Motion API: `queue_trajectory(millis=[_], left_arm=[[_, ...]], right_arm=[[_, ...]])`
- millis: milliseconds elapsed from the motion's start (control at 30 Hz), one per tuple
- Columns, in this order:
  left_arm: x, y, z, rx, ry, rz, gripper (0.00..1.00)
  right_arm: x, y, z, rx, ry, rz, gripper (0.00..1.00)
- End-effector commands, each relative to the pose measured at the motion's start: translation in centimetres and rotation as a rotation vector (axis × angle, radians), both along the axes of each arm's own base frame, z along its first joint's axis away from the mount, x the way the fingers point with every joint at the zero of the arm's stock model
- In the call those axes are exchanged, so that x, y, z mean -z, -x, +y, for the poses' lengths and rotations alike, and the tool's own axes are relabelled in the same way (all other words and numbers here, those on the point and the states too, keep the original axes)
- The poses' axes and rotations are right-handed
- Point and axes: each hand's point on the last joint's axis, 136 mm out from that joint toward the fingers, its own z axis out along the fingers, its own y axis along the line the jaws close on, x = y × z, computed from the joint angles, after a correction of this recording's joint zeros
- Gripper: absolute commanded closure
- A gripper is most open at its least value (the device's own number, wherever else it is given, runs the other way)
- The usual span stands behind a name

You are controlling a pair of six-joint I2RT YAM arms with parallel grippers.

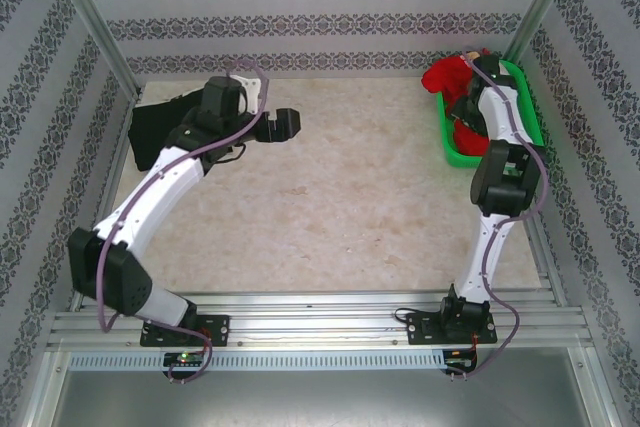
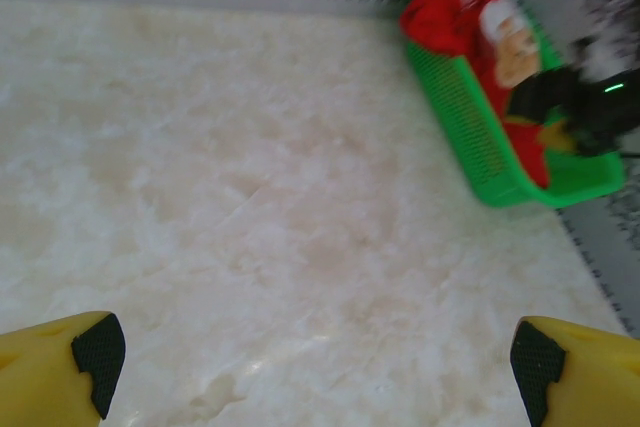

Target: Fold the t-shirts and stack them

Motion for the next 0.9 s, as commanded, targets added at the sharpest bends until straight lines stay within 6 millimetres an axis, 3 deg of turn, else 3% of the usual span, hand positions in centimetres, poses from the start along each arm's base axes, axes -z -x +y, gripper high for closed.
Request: queue_trajectory(millis=[0,100,200,333,367,467,600,733,867], left_arm=[[-5.5,0.7,-0.8,0.051,0.110,-0.211,0.00],[-7.7,1.8,-0.4,0.057,0.116,-0.299,0.00],[-9.1,2.6,0.0,0.059,0.117,-0.350,0.00],[-10.2,3.3,0.7,0.038,0.117,-0.399,0.00],[-10.2,3.3,0.8,0.033,0.111,-0.401,0.00],[-10.0,3.5,1.1,0.024,0.093,-0.400,0.00],[-9.3,3.2,1.6,-0.004,0.073,-0.399,0.00],[-8.6,2.7,1.8,-0.023,0.061,-0.394,0.00],[-8.2,2.3,1.9,-0.037,0.055,-0.393,0.00]], right_arm=[[1.0,0.0,-0.8,0.041,0.017,0.028,0.39],[1.9,-0.3,-1.3,0.049,0.026,0.037,0.43],[2.7,-0.5,-1.4,0.039,0.026,0.049,0.53],[2.6,-0.3,-2.0,0.058,0.013,0.046,0.95],[2.0,-0.4,-2.2,0.062,0.015,0.032,1.00],[-2.1,-1.2,-2.4,0.062,0.044,-0.084,1.00],[-10.4,-2.5,-1.7,0.035,0.048,-0.313,1.00],[-18.4,-2.3,-0.2,-0.017,0.025,-0.515,1.00],[-24.7,-1.6,2.3,-0.108,-0.018,-0.691,1.00]])
